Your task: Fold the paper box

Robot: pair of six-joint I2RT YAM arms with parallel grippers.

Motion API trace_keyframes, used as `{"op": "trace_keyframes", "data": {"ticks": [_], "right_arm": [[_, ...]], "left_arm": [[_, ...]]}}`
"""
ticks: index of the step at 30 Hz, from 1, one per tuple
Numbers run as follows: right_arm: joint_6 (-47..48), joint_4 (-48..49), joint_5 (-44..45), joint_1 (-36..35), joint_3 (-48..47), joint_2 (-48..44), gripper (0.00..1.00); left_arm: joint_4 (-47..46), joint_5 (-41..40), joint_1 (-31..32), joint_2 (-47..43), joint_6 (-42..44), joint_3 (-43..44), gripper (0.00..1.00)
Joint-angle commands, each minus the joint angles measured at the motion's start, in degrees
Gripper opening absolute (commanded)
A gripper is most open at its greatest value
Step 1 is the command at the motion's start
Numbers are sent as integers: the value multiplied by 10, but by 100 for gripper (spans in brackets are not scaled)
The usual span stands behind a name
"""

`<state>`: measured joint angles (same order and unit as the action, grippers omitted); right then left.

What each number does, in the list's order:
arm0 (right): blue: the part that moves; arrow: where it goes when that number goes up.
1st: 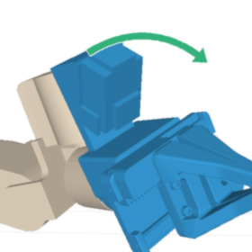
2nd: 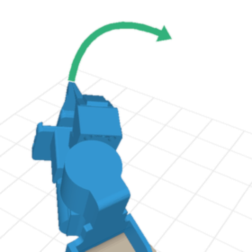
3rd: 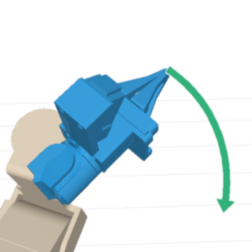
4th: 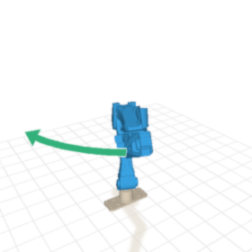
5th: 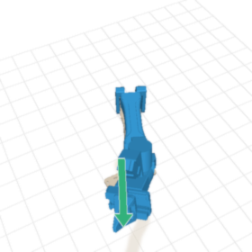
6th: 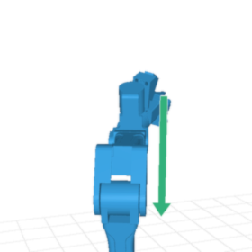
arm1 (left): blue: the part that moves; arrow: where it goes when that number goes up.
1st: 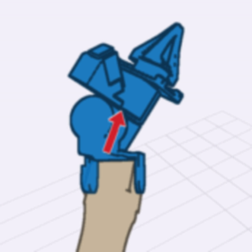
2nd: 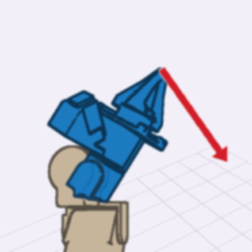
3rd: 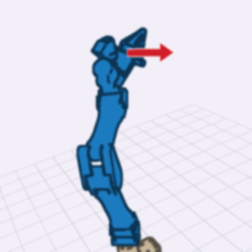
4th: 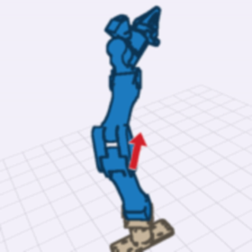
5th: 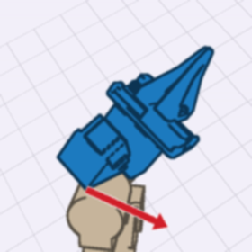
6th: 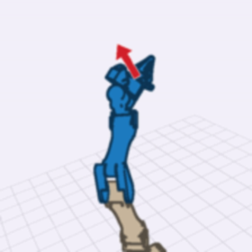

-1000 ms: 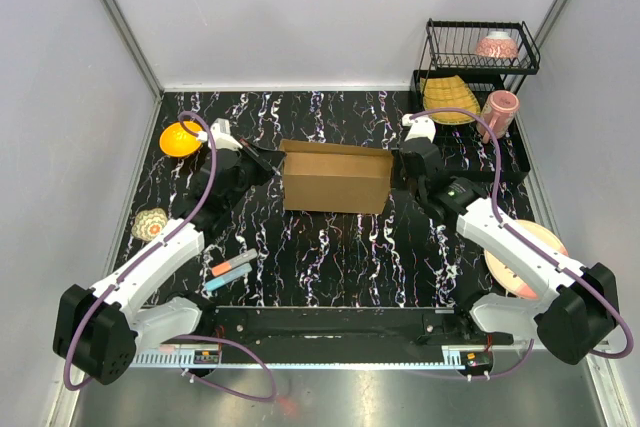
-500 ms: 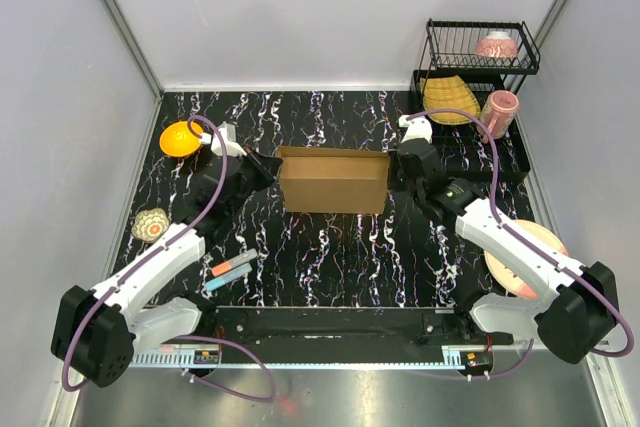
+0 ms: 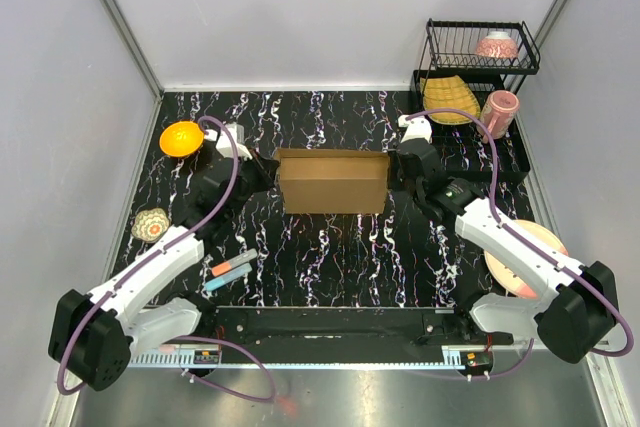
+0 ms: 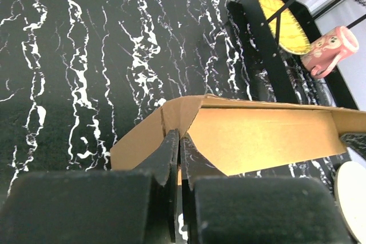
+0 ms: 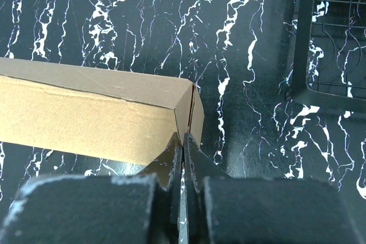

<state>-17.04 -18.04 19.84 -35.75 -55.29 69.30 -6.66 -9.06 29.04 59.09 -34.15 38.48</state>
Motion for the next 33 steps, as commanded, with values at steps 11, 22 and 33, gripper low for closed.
{"op": "trace_keyframes", "data": {"ticks": [11, 22, 33], "right_arm": [[3, -72, -22, -7, 20, 18, 0], [-27, -71, -17, -6, 13, -11, 35], [-30, -40, -10, -7, 11, -60, 47]], "left_arm": [[53, -29, -2, -1, 95, -2, 0], [23, -39, 5, -20, 55, -54, 0], [25, -83, 34, -6, 78, -44, 0]]}}
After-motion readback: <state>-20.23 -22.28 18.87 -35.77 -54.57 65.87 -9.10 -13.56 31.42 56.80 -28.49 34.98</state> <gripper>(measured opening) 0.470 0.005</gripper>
